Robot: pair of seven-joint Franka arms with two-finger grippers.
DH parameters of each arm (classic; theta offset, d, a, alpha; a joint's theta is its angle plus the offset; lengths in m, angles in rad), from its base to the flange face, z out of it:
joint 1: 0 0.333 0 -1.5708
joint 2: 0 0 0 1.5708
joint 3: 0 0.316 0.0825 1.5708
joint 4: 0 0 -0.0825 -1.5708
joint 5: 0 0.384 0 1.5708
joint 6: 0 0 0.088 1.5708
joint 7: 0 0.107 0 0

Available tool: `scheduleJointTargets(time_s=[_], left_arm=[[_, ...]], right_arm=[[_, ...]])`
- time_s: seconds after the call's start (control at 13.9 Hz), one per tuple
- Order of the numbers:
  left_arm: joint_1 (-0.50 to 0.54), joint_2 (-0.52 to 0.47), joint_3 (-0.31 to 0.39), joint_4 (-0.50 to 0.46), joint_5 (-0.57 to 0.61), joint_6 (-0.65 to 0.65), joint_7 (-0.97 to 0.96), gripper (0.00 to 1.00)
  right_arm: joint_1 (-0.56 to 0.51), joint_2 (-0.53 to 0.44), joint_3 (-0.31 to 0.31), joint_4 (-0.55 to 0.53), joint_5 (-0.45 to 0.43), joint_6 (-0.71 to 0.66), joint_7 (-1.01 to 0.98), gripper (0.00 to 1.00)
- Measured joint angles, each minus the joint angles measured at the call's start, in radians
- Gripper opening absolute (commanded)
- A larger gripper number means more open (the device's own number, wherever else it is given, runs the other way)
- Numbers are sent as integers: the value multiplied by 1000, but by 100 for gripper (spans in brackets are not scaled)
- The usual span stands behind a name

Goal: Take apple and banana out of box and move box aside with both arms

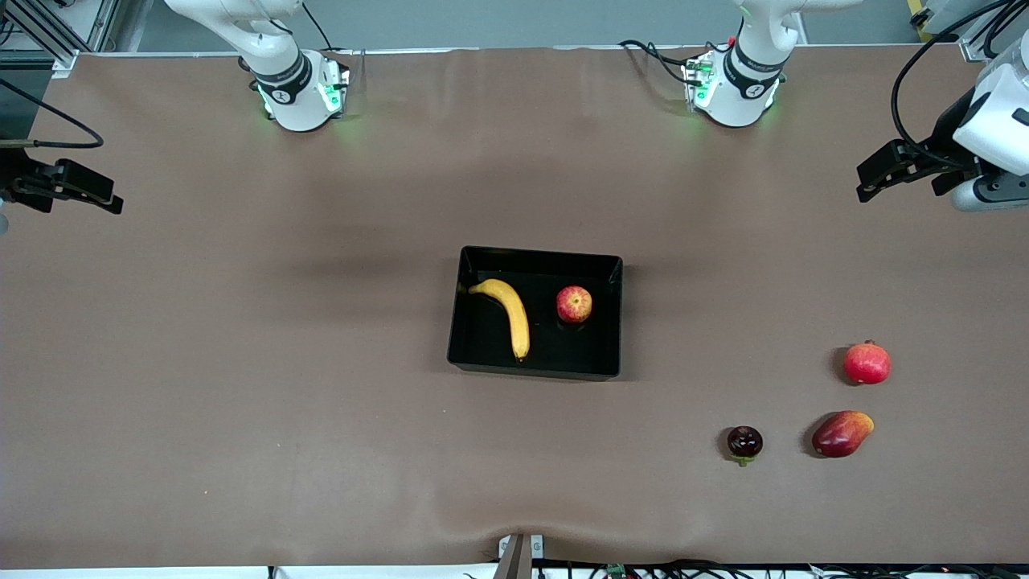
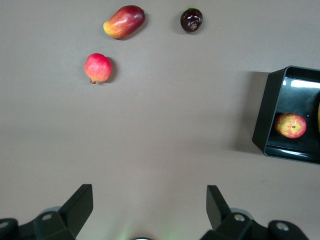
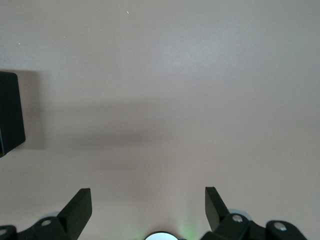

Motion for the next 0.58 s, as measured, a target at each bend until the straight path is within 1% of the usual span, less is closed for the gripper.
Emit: scheduleJointTargets(time_s=[0.43,0.58], left_arm=[[-2,2,0,3,0,0,0,100],[-7,19,-2,14,0,0,0,100]], right_arm=[[20,0,1,6,1,0,0,100],[22,0,0,6,1,0,0,100]])
